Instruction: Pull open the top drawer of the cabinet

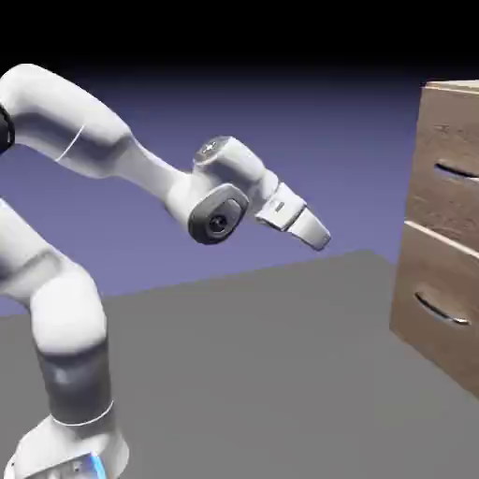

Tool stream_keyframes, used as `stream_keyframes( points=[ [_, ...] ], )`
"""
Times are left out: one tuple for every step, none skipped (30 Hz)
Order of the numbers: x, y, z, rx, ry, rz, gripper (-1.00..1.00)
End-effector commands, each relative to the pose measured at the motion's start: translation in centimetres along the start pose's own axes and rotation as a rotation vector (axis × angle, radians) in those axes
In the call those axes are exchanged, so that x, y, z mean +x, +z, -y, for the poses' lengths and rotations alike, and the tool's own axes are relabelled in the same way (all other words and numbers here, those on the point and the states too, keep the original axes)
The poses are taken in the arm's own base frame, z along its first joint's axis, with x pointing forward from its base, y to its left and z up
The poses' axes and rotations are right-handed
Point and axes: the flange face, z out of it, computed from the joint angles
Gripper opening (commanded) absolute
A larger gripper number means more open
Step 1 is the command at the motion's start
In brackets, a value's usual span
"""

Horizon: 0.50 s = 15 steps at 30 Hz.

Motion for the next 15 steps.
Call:
stream_keyframes(
  points=[
    [0.8,-0.3,0.2,0.0,0.027,-0.015,0.0],
    [1.5,-0.6,0.4,0.0,0.053,-0.03,0.0],
    [2.3,-0.8,0.6,0.002,0.08,-0.044,0.0],
    [3.0,-1.1,0.8,0.004,0.106,-0.057,0.0],
    [3.6,-1.4,1.0,0.006,0.131,-0.07,0.0],
    [4.2,-1.6,1.2,0.009,0.157,-0.082,0.0],
    [4.8,-1.9,1.4,0.013,0.182,-0.094,0.0],
    [5.4,-2.1,1.6,0.017,0.207,-0.105,0.0],
    [5.9,-2.3,1.8,0.022,0.231,-0.116,0.0],
    [6.4,-2.5,2.0,0.028,0.255,-0.126,0.0],
    [6.9,-2.7,2.2,0.034,0.279,-0.135,0.0],
    [7.4,-2.9,2.5,0.04,0.303,-0.143,0.0],
    [7.8,-3.0,2.7,0.047,0.326,-0.152,0.0],
    [8.2,-3.1,2.9,0.055,0.349,-0.159,0.0],
    [8.6,-3.2,3.2,0.063,0.372,-0.166,0.0]
  ],
)
